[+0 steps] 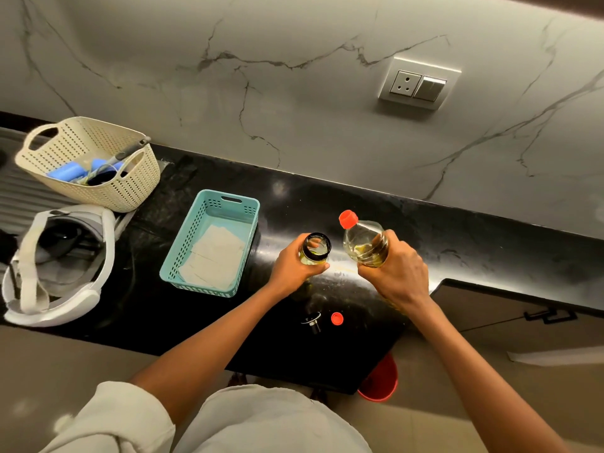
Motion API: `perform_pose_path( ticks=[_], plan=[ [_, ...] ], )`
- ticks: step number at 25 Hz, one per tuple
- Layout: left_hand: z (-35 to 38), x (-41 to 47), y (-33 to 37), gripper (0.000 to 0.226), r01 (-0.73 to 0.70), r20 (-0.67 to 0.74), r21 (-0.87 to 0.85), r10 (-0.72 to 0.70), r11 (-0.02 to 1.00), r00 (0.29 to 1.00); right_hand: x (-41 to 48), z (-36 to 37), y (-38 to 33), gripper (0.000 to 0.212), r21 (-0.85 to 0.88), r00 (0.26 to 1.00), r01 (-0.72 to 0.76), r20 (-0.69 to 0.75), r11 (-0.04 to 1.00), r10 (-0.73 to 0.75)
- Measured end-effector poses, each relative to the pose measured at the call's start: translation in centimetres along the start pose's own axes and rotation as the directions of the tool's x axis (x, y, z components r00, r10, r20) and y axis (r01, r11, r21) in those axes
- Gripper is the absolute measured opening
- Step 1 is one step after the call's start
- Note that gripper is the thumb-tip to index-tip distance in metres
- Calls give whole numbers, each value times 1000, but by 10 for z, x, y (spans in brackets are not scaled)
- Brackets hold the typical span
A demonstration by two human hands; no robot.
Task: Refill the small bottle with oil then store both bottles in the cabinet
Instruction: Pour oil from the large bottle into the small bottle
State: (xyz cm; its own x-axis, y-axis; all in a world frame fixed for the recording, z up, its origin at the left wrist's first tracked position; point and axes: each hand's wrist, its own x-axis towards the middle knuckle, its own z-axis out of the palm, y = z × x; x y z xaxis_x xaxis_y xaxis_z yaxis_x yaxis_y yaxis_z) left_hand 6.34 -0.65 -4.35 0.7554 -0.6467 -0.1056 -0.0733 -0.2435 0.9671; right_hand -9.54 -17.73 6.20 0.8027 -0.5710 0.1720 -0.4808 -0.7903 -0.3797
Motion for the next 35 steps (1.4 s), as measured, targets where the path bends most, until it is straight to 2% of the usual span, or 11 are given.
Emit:
perform_pose_path(
  ticks=[5,12,18,35],
  plan=[
    [-3,-1,6,65,-21,-7,29,21,999,1000,-3,-5,2,62,-177,991,47,129,983,-24],
    [-4,-2,6,66,-2,-11,53,3,999,1000,2,-15,-12,64,-295,975,105,220,950,-39],
    [-3,-4,7,69,-5,-9,69,6,998,1000,5,-20,-24,59,-361,964,155,258,919,-61],
    [-4,-1,4,67,6,1,76,-6,997,1000,15,-32,-36,65,-521,954,214,294,826,-61]
  ],
)
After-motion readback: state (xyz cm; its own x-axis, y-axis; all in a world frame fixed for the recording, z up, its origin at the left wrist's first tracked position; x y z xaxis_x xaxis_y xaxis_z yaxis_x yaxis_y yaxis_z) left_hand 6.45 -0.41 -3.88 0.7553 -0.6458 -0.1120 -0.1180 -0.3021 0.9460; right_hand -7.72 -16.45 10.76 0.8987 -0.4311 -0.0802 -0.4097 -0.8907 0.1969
